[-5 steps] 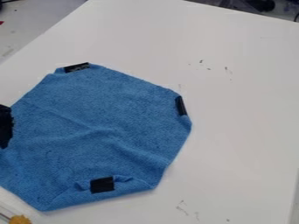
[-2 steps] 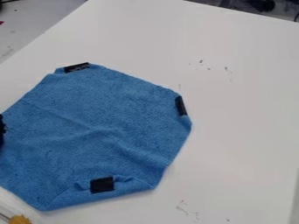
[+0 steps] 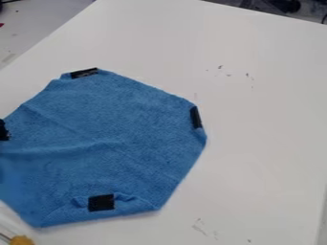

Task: Fold cloth from bottom left to middle

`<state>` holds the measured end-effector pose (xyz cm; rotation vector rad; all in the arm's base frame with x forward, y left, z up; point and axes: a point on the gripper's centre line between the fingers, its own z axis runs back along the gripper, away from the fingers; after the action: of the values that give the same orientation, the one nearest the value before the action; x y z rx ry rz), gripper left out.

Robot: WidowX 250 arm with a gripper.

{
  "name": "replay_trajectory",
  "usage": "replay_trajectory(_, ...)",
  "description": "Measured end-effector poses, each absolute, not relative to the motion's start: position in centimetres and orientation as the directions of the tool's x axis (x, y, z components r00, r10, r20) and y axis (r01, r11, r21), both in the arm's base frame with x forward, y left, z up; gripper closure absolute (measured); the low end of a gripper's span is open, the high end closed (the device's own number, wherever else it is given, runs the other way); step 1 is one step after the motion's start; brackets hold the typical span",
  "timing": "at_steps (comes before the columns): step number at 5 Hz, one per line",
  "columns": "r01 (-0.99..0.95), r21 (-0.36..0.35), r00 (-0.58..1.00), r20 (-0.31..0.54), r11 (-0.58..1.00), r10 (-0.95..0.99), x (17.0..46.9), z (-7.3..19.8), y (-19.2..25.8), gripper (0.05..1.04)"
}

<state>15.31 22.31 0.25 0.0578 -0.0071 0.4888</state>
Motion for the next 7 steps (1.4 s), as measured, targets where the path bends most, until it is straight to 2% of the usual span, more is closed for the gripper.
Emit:
replay_trajectory(1, -0.448, 0.073, 0.894, 0.02, 0.891, 0.448, 15.9, 0.5, 22.0, 0.942)
replay_trajectory(2, -0.434, 0.096, 0.9, 0.019, 0.896, 0.435, 16.8, 1.0, 21.0, 1.008)
replay_trajectory(3, -0.39, 0.175, 0.92, 0.034, 0.904, 0.391, 19.2, 4.0, 19.2, 1.015)
replay_trajectory(4, -0.34, 0.209, 0.94, 0.056, 0.917, 0.336, 23.2, 5.8, 17.1, 1.015)
replay_trajectory(5, -0.263, 0.19, 0.965, 0.031, 0.946, 0.262, 26.7, 4.9, 15.0, 1.015)
replay_trajectory(7, -0.21, 0.099, 0.977, 0.0, 0.973, 0.211, 29.4, 2.2, 13.2, 0.986)
